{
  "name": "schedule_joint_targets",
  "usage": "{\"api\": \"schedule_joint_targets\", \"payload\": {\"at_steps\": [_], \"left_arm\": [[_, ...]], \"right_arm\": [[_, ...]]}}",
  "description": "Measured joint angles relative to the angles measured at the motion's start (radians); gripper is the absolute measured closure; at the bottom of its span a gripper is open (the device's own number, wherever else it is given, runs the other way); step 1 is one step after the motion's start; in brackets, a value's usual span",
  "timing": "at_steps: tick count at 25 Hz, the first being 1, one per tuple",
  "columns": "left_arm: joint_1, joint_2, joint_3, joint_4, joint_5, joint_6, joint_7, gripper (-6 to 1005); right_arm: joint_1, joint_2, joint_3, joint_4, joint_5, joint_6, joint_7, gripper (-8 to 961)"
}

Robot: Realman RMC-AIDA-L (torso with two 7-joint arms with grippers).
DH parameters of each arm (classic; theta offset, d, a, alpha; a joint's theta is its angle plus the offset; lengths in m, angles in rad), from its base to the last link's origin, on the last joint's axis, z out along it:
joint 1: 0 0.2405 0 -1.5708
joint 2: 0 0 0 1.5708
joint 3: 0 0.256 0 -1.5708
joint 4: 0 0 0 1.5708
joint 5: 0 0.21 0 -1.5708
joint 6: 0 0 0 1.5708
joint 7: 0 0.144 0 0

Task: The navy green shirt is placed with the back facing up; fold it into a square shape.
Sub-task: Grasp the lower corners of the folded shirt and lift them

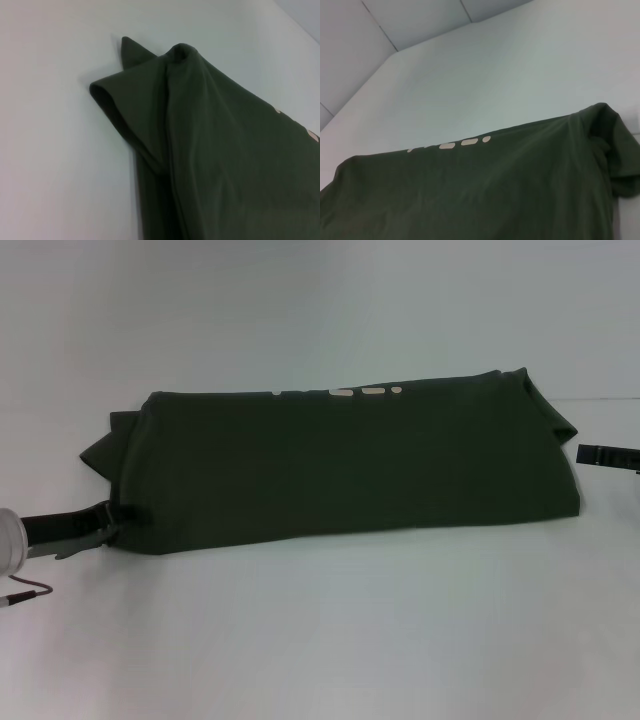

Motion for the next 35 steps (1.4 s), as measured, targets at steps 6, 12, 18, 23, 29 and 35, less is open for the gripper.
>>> {"api": "schedule_joint_targets", "payload": {"at_steps": [6, 12, 18, 23, 29, 35], "left_arm": [[0.000, 0.000, 0.000, -0.001, 0.000, -0.002, 0.000, 526], [0.000, -0.001, 0.000, -0.012, 0.000, -0.016, 0.004, 526], [-0.001, -0.001, 0.002, -0.015, 0.002, -0.015, 0.003, 525], [-0.001, -0.002, 0.019, -0.016, 0.004, -0.018, -0.004, 541], [-0.005, -0.002, 0.026, -0.018, 0.004, -0.021, -0.004, 672], [-0.006, -0.002, 0.026, -0.015, 0.004, -0.022, -0.001, 862]], "right_arm": [[0.001, 0.000, 0.001, 0.000, 0.000, 0.000, 0.000, 83], [0.002, 0.000, 0.001, 0.000, 0.000, -0.003, 0.000, 83], [0.004, 0.000, 0.002, 0.000, 0.000, -0.004, 0.000, 82], [0.004, 0.000, 0.002, 0.000, 0.000, -0.004, 0.000, 83], [0.004, 0.000, 0.003, 0.000, 0.001, -0.005, 0.003, 83], [0.007, 0.000, -0.003, 0.000, 0.001, -0.010, 0.018, 83]]}}
